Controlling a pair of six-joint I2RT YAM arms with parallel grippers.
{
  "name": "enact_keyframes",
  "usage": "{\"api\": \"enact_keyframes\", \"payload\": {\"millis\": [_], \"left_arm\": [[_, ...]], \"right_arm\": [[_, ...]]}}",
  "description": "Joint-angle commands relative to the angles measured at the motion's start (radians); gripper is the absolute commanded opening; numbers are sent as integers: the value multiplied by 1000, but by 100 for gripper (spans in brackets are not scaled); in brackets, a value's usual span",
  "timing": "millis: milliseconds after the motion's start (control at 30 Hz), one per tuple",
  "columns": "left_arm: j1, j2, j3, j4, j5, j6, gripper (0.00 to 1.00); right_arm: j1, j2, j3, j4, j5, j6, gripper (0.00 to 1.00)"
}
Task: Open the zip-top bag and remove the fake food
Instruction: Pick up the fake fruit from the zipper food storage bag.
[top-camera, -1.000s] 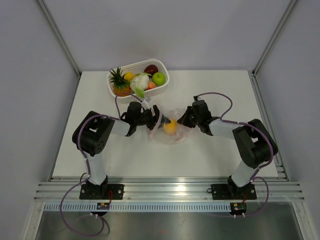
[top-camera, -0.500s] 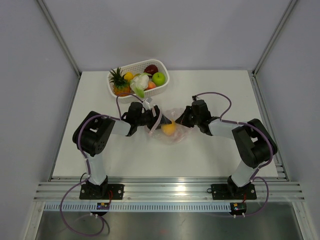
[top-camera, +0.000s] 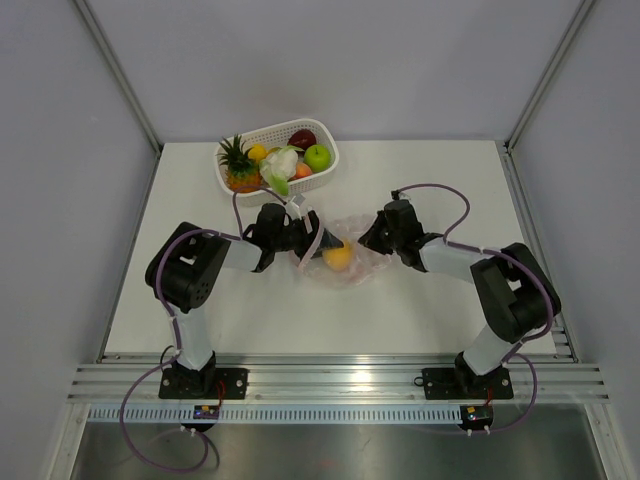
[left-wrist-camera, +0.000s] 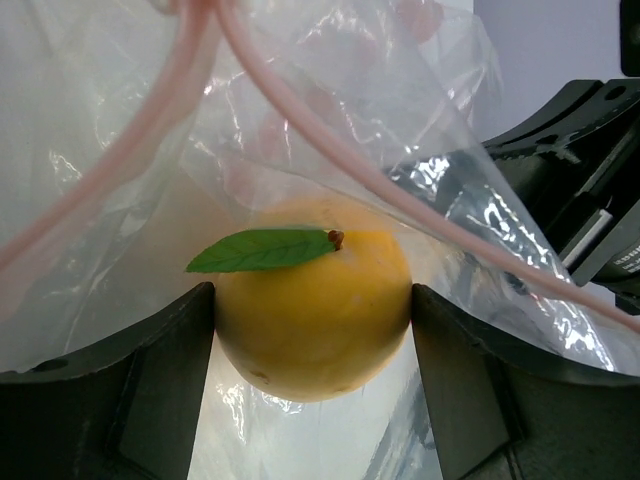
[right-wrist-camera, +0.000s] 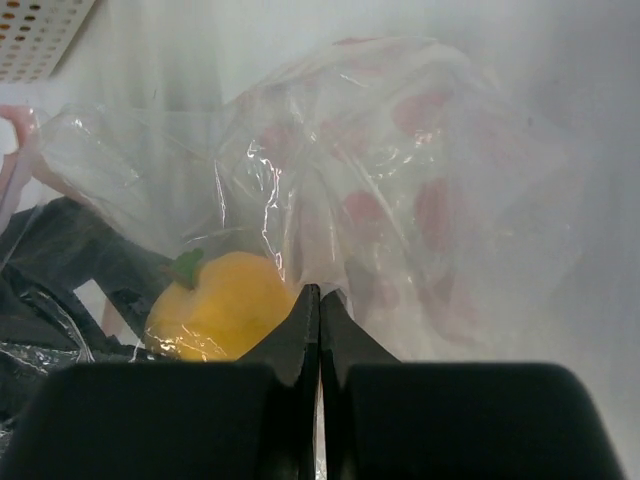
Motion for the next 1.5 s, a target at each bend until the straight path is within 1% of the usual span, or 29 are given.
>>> {"api": "enact_keyframes", "payload": {"millis": [0,133,233,367,433,633,800,900,1033,1233,1300,1333,1367,1467], "left_arm": [[3,-1,13,35,11,4,47],[13,-6,5,51,20,-5,45],[18,-10,-1,58,25,-10,44],[35,-33,-24,69,21,-18,42],[50,-44,-30,81,29,-27,42],[108,-87,-78,147,80,-74,41],[156,-138,-112,151,97,-81,41],[179,-179,-125,118,83,-68,41],[219,-224,-145,27,49,-42,40],[253,-319,-129,-176,-61,60,39],[262,-366,-122,-219,-113,103,39],[271,-382,-119,-262,-162,120,39],[274,-398,-115,-280,-185,143,39],[285,-455,-106,-300,-236,147,39]], "right_arm": [[-9,-96,-3,-42,166,30,0],[-70,-170,-62,-40,204,64,0],[-98,-227,-95,-66,279,68,0],[-103,-308,-141,-106,465,102,0],[-104,-326,-164,-103,520,139,0],[-106,-340,-171,-115,547,147,1],[-107,-331,-163,-128,557,147,1],[-107,-336,-163,-129,560,150,1],[-107,-343,-165,-132,570,153,1],[-106,-343,-166,-131,565,153,1],[-107,-342,-168,-128,562,150,1],[-107,-340,-169,-125,557,148,1],[-106,-337,-169,-123,556,147,1],[-107,-327,-171,-114,542,147,1]]}}
